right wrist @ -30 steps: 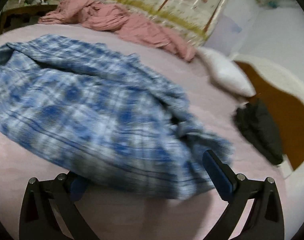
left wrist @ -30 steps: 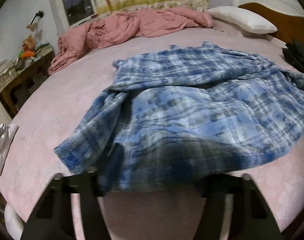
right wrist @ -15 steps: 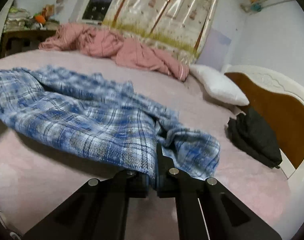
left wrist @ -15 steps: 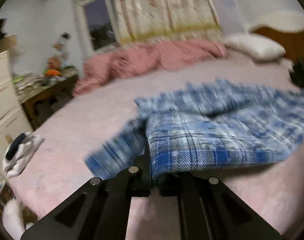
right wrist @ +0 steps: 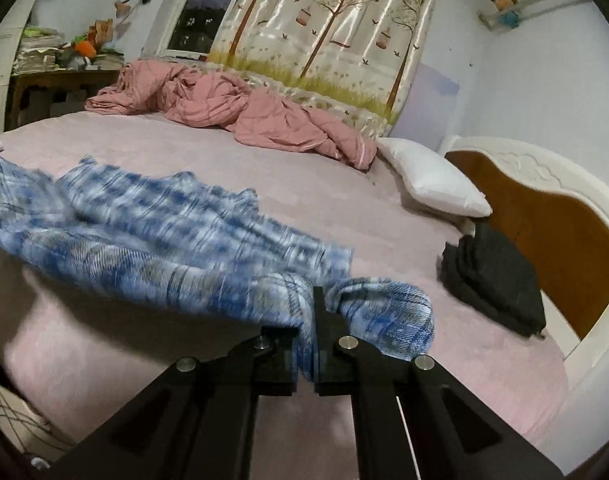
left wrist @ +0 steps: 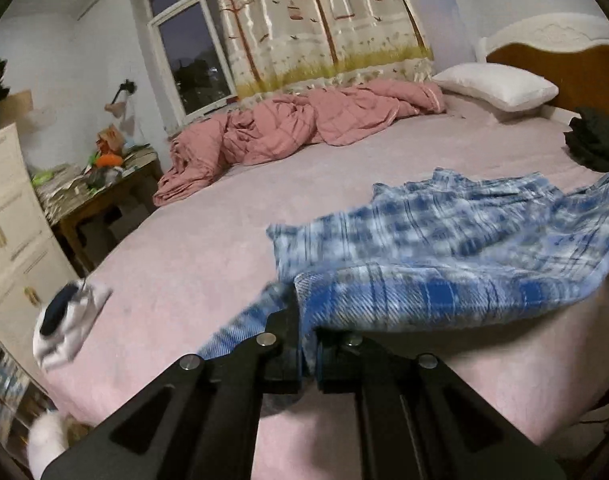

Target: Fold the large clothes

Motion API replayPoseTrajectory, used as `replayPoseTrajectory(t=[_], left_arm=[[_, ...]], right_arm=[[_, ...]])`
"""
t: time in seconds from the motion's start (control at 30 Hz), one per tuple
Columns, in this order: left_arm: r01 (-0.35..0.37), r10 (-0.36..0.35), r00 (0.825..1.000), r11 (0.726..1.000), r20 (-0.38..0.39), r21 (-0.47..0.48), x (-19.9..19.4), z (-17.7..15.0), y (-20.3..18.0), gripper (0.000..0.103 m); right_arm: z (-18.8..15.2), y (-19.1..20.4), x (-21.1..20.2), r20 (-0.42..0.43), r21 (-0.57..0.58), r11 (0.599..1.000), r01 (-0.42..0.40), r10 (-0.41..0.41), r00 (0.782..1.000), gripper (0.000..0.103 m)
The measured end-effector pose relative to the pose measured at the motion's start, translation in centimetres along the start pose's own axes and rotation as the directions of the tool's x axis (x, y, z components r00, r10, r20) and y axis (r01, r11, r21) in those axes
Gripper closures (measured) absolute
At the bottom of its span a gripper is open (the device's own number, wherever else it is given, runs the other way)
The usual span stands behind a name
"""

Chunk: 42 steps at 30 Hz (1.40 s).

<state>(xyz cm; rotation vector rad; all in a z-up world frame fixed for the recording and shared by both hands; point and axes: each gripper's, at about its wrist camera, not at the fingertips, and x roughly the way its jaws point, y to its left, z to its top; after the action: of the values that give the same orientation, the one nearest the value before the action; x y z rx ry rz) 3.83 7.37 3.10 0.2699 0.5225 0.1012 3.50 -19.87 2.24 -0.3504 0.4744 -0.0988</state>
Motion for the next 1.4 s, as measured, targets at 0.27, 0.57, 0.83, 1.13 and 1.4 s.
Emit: replayPoseTrajectory(t=[0.27, 0.57, 0.83, 1.13, 1.4], left_arm=[[0.118, -0.107, 0.98, 0.992, -0.169, 0.056, 11.3, 8.5, 0.9, 0.098], [0.197, -0.195, 0.924, 0.98, -0.328, -0.029, 22.6, 11.4, 0.7, 0.098], [0.18, -0.209, 0.894, 0.978, -0.397, -0.109, 27.6, 10.8, 0.6, 0.097], [0.211, -0.252, 0.917, 0.964, -0.31, -0.159, 25.5, 11.3, 2.1, 0.025], [0.277, -0.312, 0.946, 0.919, -0.09, -0.281, 18.5, 12.0, 7.4, 0.006]], right_arm=[[7.0, -1.9, 8.7, -0.029, 0.062, 0.996, -0.068, 0.07, 0.997, 0.098], [9.8, -2.5, 20.1, -0.187, 0.189, 0.971, -0.144, 0.18, 0.966, 0.098], [10.6, 0.3, 26.8, -0.24, 0.105, 0.987, -0.124, 0.146, 0.96, 0.098], [9.6, 0.1, 27.5, -0.254, 0.126, 0.987, -0.097, 0.127, 0.959, 0.072], [9.4, -4.4, 23.2, -0.198, 0.215, 0.975, -0.057, 0.101, 0.975, 0.017]])
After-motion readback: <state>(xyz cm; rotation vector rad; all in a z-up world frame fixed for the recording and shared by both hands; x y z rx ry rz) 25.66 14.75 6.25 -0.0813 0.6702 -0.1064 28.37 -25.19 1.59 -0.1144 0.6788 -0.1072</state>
